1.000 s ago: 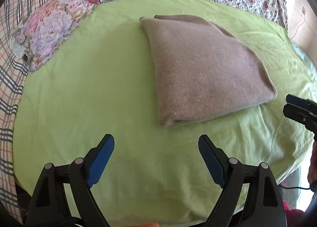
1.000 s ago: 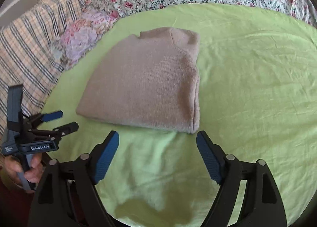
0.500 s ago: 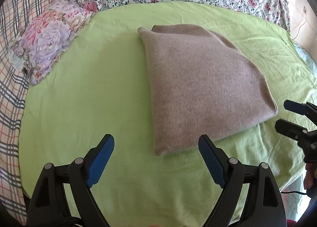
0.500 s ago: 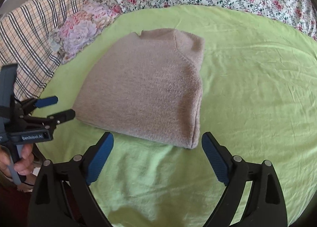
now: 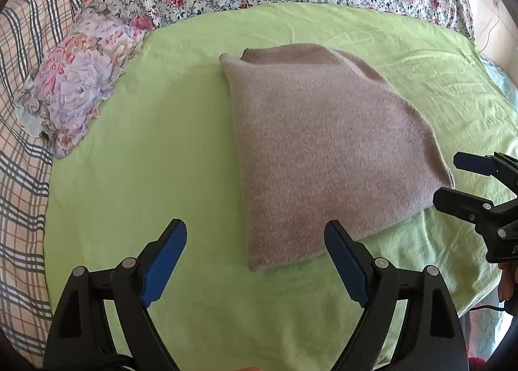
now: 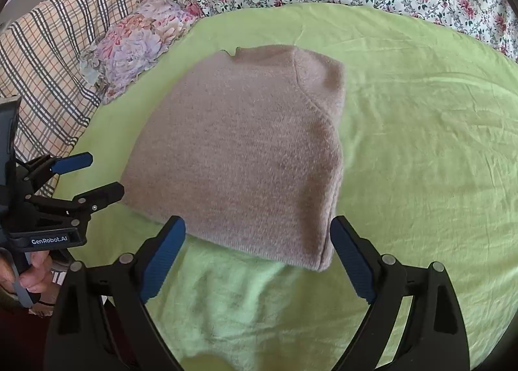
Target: Fold small clothes
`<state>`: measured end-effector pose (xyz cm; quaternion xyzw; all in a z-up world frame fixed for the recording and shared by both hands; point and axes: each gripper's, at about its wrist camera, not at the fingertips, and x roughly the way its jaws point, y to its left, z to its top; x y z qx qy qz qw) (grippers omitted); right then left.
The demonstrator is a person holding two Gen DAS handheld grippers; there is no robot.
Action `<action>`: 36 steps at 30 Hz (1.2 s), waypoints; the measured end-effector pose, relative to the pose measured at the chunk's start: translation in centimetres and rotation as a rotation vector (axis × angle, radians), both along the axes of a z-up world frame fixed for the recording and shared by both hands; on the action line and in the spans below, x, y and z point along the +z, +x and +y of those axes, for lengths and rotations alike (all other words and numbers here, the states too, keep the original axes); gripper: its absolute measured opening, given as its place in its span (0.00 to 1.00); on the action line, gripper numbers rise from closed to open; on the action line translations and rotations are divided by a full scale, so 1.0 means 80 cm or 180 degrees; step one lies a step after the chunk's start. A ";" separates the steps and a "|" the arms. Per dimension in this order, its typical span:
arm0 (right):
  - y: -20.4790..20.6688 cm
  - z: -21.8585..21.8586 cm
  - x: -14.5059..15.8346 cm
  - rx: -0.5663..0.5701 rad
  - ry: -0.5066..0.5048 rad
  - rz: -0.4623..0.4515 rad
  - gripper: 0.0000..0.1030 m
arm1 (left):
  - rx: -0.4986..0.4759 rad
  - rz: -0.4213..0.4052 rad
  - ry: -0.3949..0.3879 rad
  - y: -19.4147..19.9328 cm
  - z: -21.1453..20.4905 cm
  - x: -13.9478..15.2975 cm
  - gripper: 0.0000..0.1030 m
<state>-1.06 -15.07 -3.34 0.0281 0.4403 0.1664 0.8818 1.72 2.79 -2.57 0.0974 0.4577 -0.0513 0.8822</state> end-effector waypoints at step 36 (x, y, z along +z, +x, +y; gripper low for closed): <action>0.013 -0.011 0.019 -0.0128 0.0249 -0.0081 0.90 | -0.0024 -0.0092 -0.0104 0.001 -0.013 0.011 0.85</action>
